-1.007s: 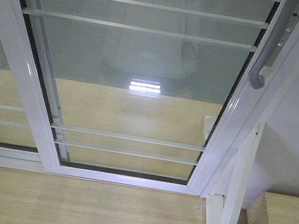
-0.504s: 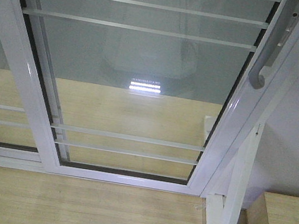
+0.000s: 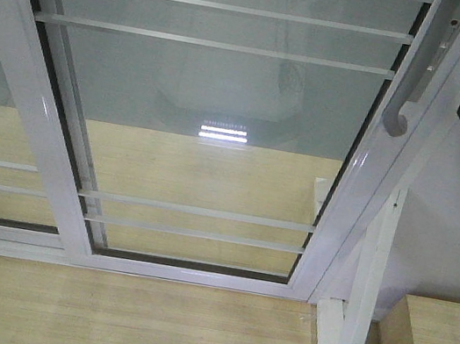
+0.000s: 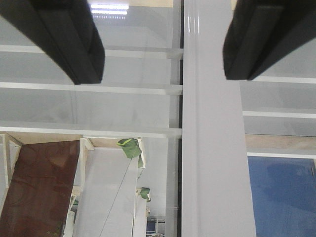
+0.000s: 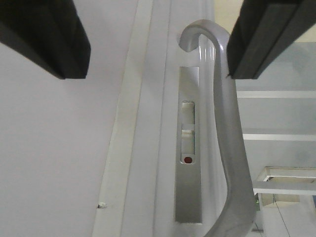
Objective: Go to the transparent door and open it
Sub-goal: 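Close the right gripper around the silver handle, then slide the door with the right gripper away from the wall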
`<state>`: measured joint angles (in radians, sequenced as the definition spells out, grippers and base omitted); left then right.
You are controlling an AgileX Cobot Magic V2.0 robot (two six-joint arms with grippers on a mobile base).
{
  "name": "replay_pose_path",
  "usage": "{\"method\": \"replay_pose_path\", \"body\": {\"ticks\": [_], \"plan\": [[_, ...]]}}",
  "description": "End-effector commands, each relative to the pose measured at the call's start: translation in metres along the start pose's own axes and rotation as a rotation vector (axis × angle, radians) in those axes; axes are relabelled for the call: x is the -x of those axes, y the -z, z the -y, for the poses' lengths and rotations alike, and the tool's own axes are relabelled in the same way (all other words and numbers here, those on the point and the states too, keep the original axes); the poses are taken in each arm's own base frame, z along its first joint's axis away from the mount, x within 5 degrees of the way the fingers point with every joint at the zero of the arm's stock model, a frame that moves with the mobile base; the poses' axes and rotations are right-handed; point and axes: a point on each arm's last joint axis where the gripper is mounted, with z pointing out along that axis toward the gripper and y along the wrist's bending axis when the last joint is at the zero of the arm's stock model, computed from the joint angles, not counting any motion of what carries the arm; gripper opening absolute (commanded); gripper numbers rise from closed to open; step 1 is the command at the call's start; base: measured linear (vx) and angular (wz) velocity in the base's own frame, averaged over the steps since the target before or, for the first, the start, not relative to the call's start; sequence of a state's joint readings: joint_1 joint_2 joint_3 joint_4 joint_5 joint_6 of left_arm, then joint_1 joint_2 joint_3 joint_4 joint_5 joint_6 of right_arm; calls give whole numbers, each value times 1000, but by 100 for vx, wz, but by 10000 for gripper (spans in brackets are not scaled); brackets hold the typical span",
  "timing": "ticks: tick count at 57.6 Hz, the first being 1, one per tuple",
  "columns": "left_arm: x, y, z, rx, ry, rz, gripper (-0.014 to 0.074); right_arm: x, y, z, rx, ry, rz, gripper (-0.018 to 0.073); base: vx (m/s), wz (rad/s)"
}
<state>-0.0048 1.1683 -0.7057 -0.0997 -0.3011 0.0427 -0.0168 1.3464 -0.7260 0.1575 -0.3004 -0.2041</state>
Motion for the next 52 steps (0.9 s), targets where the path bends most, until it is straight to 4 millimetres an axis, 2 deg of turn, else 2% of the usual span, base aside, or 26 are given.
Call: {"method": "replay_pose_path", "body": {"ticks": [1,27,52], "plan": [[24,3,2,-4,10,140,575,24,-4,1,0,43,173,562,0,0],[24,3,2,-4,10,140,575,32,-69,-20,203,9,206,536,0,0],[24,3,2,-4,9,140,575,29,-115,-28,277,-2,243,536,0,0]]}}
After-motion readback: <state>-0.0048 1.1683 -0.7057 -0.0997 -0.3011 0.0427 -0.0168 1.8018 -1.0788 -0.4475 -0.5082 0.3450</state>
